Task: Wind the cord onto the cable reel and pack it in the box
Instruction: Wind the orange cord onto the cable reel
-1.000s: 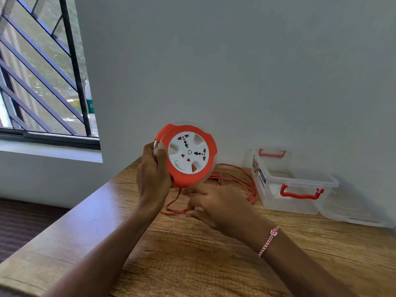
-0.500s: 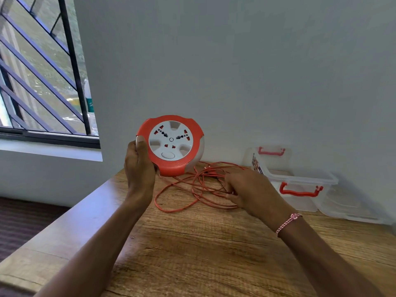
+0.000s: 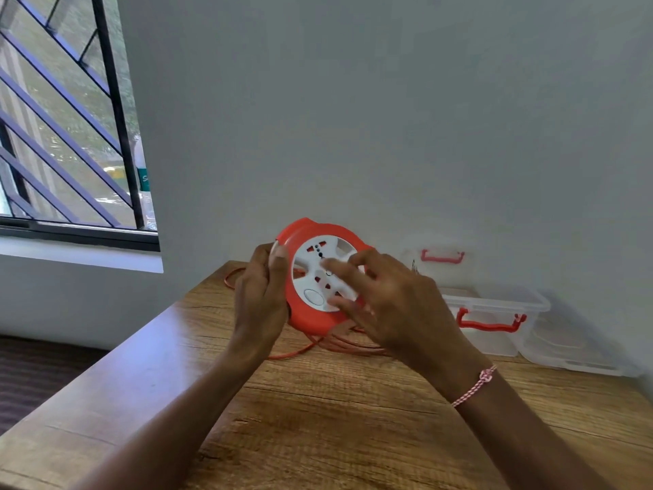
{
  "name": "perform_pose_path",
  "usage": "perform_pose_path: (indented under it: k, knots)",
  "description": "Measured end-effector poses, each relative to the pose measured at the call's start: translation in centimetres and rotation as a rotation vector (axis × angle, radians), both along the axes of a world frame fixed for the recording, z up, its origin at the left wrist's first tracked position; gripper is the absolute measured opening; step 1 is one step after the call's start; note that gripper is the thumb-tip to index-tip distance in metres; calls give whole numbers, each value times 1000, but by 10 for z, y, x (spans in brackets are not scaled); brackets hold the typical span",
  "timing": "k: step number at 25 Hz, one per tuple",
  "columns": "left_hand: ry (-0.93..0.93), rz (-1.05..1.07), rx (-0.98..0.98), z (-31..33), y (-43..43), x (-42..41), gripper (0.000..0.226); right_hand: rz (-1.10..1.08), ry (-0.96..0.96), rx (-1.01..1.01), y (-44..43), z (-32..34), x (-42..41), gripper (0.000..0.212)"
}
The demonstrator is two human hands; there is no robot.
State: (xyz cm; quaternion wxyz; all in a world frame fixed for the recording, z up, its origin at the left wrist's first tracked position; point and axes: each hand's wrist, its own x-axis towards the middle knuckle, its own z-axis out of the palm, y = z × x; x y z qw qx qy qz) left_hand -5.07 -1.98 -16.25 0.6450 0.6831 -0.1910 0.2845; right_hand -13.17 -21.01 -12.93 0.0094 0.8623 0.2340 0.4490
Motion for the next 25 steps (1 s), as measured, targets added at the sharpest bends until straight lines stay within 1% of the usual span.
perform_pose_path:
  k: [2, 5, 7, 9, 12, 14, 16, 18, 20, 21, 22, 23, 24, 25]
  knots:
    - [-54, 24, 71, -1, -4, -4, 27, -155, 52, -211, 6, -1, -1, 66]
    - [-67, 62, 115, 1, -3, -3, 49, -294, 33, -319, 5, 11, -4, 76]
    - [-72, 74, 130, 1, -2, -2, 54, -313, 3, -373, 3, 15, -4, 82]
    - [-72, 64, 123, 1, -2, -3, 48, -290, -20, -389, 3, 17, -4, 86]
    - [-78, 24, 102, 1, -4, -5, 31, -270, -48, -388, 2, 16, -3, 90]
    - [-120, 37, 126, 3, -4, -6, 24, -196, -100, -336, -1, 17, 0, 81]
    - [-168, 78, 155, 3, -5, -8, 23, -130, -120, -224, 0, 16, 1, 69]
    - [-226, 132, 180, 2, -7, -10, 28, -127, -52, 3, 9, 13, 2, 67]
    - [-285, 165, 201, 0, -9, -11, 38, -143, 64, 386, 25, 9, 1, 68]
    - [-296, 165, 201, -1, -10, -11, 41, -122, 168, 623, 30, 8, 1, 66]
    - [-295, 165, 195, -2, -10, -11, 41, -62, 303, 876, 32, 7, 4, 62]
    - [-285, 172, 188, -3, -10, -9, 41, 11, 436, 1089, 33, 8, 5, 58]
    - [-264, 181, 180, -3, -9, -8, 39, 55, 510, 1169, 32, 10, 3, 51]
    - [-237, 185, 170, -5, -7, -5, 37, 43, 476, 1085, 28, 11, 0, 47]
